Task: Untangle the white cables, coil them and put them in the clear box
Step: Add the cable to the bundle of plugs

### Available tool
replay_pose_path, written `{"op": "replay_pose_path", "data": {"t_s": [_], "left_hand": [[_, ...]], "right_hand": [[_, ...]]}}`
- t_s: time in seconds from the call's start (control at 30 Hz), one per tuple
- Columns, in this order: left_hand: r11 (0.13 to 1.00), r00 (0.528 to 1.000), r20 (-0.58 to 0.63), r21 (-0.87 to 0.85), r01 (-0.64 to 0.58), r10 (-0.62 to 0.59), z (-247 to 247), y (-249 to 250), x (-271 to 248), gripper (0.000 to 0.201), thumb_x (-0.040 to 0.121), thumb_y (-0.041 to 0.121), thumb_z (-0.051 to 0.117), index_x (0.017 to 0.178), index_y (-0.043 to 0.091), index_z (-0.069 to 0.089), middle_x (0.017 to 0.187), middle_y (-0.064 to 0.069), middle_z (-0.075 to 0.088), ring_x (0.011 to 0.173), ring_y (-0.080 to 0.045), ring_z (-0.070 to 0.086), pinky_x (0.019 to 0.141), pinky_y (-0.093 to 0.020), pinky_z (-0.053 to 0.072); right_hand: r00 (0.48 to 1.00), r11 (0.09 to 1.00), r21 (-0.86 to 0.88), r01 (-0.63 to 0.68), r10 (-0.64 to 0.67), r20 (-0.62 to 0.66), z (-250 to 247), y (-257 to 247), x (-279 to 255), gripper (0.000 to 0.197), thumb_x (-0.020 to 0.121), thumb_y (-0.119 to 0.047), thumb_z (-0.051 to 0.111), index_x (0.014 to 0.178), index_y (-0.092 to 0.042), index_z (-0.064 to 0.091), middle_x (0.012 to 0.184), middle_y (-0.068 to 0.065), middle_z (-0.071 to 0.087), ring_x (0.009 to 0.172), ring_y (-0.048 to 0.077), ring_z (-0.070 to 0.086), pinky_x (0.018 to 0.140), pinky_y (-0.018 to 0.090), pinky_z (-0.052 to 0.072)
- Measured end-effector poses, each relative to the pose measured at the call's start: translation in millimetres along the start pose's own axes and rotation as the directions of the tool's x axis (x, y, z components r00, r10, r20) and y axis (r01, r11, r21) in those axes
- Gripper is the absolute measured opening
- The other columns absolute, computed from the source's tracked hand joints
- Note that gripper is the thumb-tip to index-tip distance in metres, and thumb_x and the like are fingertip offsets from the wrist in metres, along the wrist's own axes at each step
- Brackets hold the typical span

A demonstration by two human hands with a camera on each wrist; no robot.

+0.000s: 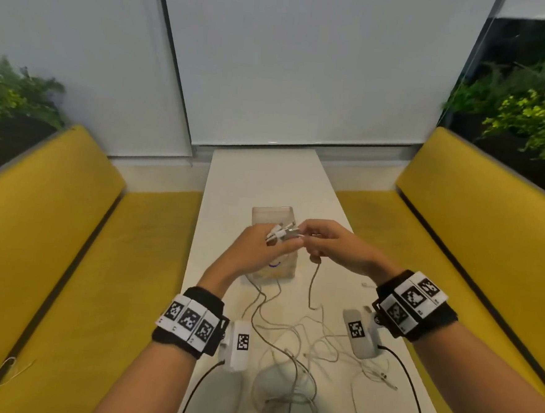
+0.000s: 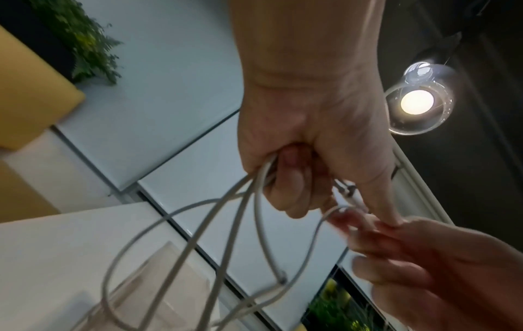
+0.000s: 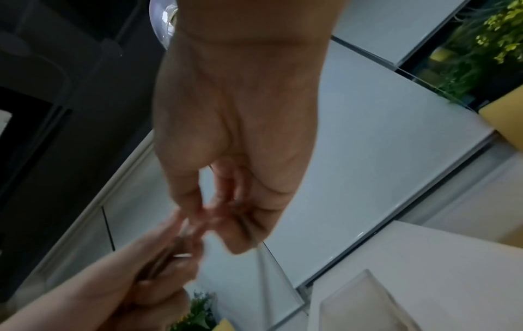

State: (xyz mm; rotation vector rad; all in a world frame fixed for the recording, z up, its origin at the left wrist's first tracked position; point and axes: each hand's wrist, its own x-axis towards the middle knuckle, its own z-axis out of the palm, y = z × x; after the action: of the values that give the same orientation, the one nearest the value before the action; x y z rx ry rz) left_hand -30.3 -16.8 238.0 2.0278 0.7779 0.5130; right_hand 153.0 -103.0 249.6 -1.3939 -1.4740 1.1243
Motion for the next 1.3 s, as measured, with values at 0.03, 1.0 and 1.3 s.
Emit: {"op": "replay_pose_path", "data": {"t_s": [0.03,1.0,1.3], "left_hand": [[1.0,1.0,-0.021,-0.01,-0.013,0.013,-5,1,-1,0.035,0.085,0.055,0.07,0.068,0.025,0.063,0.06,0.01,0.063,0.056,-0.01,0.058,0.056,-0.025,0.041],[0.908,0.985,-0.162,-0.419,-0.021,-0.053,-13,19,-7,0.045,0.085,0.042,0.076,0.096,0.0,0.064,0.053,0.014,0.039,0.042,-0.007,0.032,0.038,-0.02,0.026],[0.963,0.99,0.129,-0.253,0.092,-0.061,-8,29,-13,0.023,0.085,0.028,0.079,0.087,0.007,0.069,0.046,0.015,0.045,0.041,-0.003,0.036,0.043,-0.018,0.03]], "right_hand": [[1.0,1.0,0.026,0.006,-0.006,0.013,-2,-1,-4,0.021,0.097,-0.008,0.058,0.115,0.003,0.059,0.077,0.003,0.054,0.063,0.015,0.043,0.058,0.027,0.041],[0.975,0.982,0.121,0.142,-0.118,-0.187,23,-6,-8,0.031,0.097,-0.015,0.041,0.129,-0.015,0.044,0.084,-0.008,0.044,0.073,0.01,0.043,0.071,0.027,0.041],[0.972,0.941,0.296,0.164,-0.103,-0.209,15,2,-11,0.06,0.077,0.008,0.045,0.126,-0.024,0.032,0.091,0.003,0.035,0.072,0.01,0.048,0.07,0.026,0.046]]}}
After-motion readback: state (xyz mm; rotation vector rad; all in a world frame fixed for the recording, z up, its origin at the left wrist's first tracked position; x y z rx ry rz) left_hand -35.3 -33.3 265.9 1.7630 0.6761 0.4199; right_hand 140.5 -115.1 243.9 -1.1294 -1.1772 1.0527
